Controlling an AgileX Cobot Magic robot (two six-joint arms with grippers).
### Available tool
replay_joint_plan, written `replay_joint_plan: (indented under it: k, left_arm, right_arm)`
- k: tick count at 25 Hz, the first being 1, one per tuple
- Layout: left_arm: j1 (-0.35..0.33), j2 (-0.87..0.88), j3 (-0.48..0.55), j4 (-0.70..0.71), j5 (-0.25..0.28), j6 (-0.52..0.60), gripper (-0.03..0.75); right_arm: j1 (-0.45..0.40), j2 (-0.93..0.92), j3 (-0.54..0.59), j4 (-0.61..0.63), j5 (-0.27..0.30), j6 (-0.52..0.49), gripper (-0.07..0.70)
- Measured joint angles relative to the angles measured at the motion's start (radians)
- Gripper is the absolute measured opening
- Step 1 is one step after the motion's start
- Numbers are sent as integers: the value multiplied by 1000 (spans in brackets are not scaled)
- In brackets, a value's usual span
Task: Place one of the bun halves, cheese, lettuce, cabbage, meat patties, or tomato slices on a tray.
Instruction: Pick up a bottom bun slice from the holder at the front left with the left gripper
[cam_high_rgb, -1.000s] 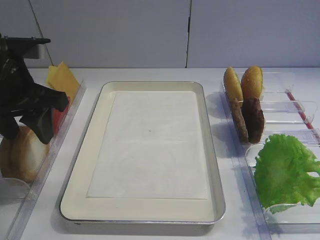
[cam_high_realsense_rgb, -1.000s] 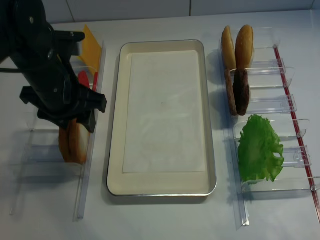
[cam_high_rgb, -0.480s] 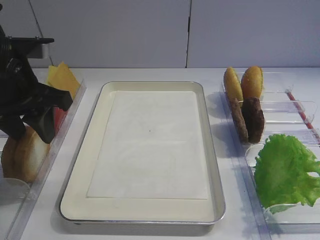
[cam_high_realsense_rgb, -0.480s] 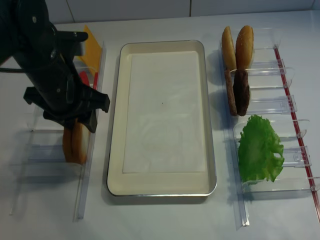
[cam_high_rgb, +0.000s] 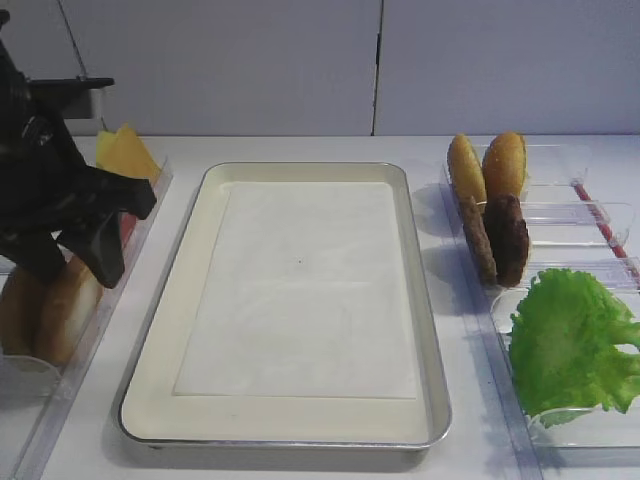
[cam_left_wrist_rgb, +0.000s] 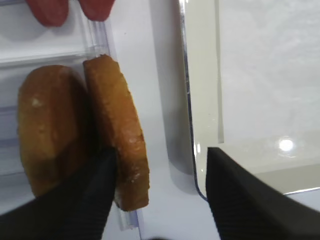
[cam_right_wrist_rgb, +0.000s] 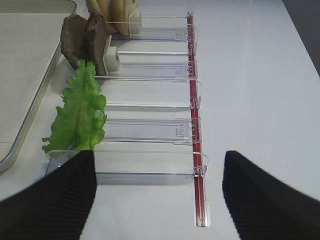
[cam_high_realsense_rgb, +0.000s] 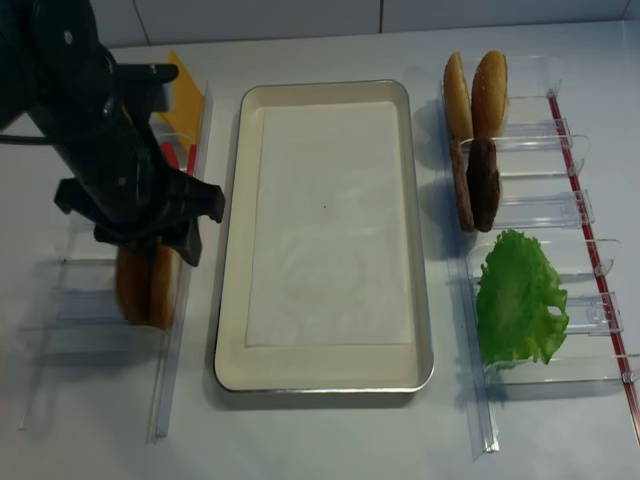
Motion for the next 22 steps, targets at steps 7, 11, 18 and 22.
replay_joint_plan:
  k: [7, 11, 18, 22]
  left_arm:
    - [0, 2, 0, -11, -6, -2, 370]
    - [0, 2, 0, 26, -8, -14, 370]
    - [0, 10, 4, 57, -5, -21, 369]
    - [0, 10, 5, 65, -5, -21, 369]
  right_arm:
    - [0, 0, 0, 0, 0, 0, 545]
    - [0, 0, 0, 0, 0, 0, 545]
    - [0, 0, 0, 0, 0, 0, 545]
    - [0, 0, 0, 0, 0, 0, 545]
